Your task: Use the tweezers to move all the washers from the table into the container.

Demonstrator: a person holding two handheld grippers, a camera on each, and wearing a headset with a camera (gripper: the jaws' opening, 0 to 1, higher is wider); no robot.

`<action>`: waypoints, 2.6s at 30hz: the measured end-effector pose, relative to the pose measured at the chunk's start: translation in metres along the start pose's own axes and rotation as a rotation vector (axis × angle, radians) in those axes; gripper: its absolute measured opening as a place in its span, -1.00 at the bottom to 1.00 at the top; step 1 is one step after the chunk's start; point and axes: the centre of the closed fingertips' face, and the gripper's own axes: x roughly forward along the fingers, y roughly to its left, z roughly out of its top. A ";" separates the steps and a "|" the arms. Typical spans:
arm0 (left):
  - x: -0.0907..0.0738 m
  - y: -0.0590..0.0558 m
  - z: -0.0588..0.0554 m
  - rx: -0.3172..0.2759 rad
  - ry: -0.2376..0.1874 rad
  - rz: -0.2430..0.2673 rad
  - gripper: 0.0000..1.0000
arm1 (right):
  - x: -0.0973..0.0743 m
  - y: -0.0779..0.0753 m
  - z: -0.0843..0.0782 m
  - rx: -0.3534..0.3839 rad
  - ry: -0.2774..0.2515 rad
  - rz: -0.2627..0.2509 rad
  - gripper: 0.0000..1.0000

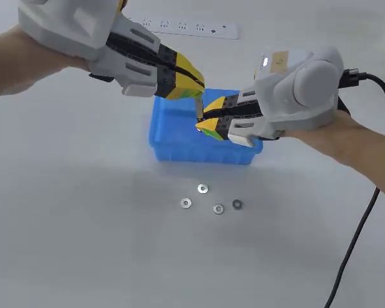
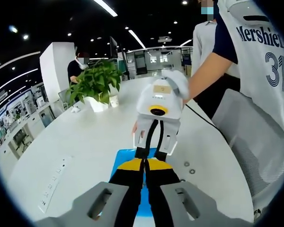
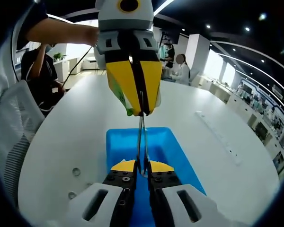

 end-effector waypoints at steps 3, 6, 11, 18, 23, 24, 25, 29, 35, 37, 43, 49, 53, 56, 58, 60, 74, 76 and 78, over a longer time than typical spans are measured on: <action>0.003 0.001 -0.005 -0.013 0.007 -0.003 -0.90 | 0.005 0.000 -0.006 0.021 0.010 0.010 -0.81; 0.006 0.000 -0.012 -0.026 0.021 -0.009 -0.90 | 0.009 0.003 -0.011 0.032 0.025 0.023 -0.81; 0.010 0.000 -0.014 -0.033 0.024 -0.006 -0.90 | 0.009 0.001 -0.015 0.045 0.030 0.017 -0.81; 0.013 0.000 -0.016 -0.037 0.033 -0.006 -0.90 | 0.010 0.001 -0.019 0.053 0.047 0.009 -0.80; 0.014 -0.002 -0.016 -0.038 0.040 -0.010 -0.90 | 0.011 0.001 -0.020 0.055 0.052 0.003 -0.80; 0.013 -0.002 -0.016 -0.039 0.043 -0.008 -0.90 | 0.011 0.002 -0.020 0.057 0.054 0.003 -0.80; 0.013 -0.001 -0.017 -0.040 0.042 -0.008 -0.90 | 0.011 0.001 -0.020 0.057 0.054 0.001 -0.80; 0.013 0.000 -0.016 -0.039 0.043 -0.008 -0.90 | 0.010 0.001 -0.019 0.073 0.055 -0.004 -0.78; 0.012 0.000 -0.016 -0.038 0.043 -0.007 -0.90 | 0.010 0.001 -0.019 0.073 0.057 -0.011 -0.78; 0.011 0.000 -0.016 -0.034 0.047 -0.005 -0.90 | 0.010 0.001 -0.019 0.073 0.059 -0.013 -0.78; 0.006 0.000 -0.011 -0.025 0.047 -0.004 -0.90 | 0.007 0.001 -0.012 0.061 0.049 -0.019 -0.78; -0.002 -0.001 -0.001 -0.019 0.042 0.010 -0.90 | 0.001 -0.001 0.000 0.062 0.017 -0.030 -0.76; -0.006 -0.005 0.004 -0.015 0.046 0.012 -0.90 | -0.003 0.001 0.006 0.049 0.010 -0.035 -0.74; -0.008 -0.009 0.009 -0.002 0.050 0.012 -0.90 | -0.009 0.005 0.012 0.035 0.001 -0.038 -0.74; -0.009 -0.011 0.013 0.004 0.050 0.012 -0.90 | -0.013 0.006 0.015 0.029 -0.003 -0.043 -0.74; -0.010 -0.013 0.017 0.012 0.050 0.013 -0.90 | -0.017 0.007 0.018 0.030 -0.009 -0.049 -0.73; -0.030 -0.036 0.042 0.057 0.026 0.000 -0.89 | -0.037 0.025 0.045 0.003 -0.040 -0.071 -0.72; -0.033 -0.040 0.043 0.059 0.025 -0.003 -0.89 | -0.039 0.031 0.047 -0.010 -0.040 -0.067 -0.72; -0.035 -0.043 0.040 0.065 0.025 -0.010 -0.89 | -0.040 0.036 0.049 -0.017 -0.040 -0.062 -0.72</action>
